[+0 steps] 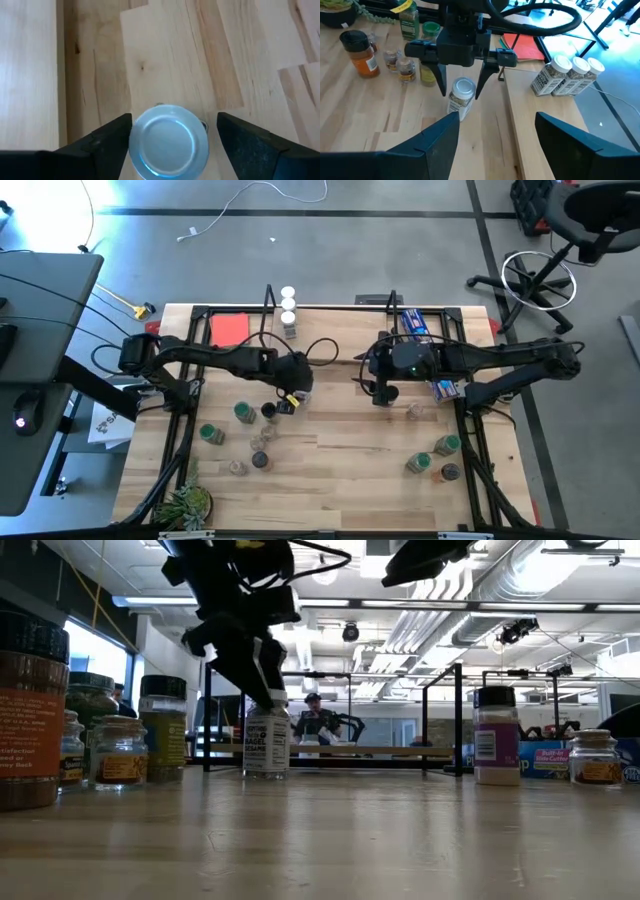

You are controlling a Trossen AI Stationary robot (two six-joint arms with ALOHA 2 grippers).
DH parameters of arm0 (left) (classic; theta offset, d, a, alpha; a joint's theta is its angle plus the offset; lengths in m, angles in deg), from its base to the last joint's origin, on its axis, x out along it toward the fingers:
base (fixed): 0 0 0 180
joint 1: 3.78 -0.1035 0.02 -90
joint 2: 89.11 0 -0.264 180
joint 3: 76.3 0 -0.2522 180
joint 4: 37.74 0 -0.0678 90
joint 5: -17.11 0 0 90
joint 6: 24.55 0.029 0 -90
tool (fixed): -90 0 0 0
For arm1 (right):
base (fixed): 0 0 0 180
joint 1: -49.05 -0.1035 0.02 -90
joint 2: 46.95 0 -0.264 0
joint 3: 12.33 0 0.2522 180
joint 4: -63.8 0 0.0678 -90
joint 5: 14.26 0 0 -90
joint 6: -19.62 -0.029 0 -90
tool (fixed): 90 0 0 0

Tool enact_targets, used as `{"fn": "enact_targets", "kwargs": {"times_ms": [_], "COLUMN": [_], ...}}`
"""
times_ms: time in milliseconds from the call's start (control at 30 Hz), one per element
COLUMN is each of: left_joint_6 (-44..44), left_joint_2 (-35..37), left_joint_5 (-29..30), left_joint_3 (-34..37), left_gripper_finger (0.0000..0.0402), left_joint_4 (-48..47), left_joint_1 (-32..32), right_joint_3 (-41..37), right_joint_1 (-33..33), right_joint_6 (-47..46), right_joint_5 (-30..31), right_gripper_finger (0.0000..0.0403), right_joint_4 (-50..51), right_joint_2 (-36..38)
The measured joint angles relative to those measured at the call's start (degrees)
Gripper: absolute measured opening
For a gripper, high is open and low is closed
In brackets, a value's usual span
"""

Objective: Shelf spices
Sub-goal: Put the white seasoning bottle on the shelf aligned with the other white seasoning bottles

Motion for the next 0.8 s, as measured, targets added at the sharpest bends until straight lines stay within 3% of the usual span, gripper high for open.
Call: {"fn": "enact_targets", "kwargs": {"times_ms": [367, 633, 800], "left_joint_6": [-2.19, -10.95, -13.40], "left_joint_2": [0.20, 0.24, 0.43], "left_joint_5": [0.91, 11.24, 10.26], "left_joint_3": [-0.81, -14.98, -18.74], "left_gripper_finger": [0.0198, 0.0198, 0.0198], "left_joint_4": [-1.43, -20.13, -24.59], "left_joint_1": [-0.48, -3.32, -10.01], "right_joint_3": [0.00, 0.00, 0.00], "right_joint_1": [0.00, 0.00, 0.00], "right_joint_6": [-0.01, 0.16, -0.03], "right_joint_5": [0.00, 0.00, -0.01], "right_gripper_finger": [0.0256, 0.0256, 0.0256], "right_joint_4": [-0.02, -0.02, -0.02], "right_joint_2": [0.00, 0.00, 0.00]}}
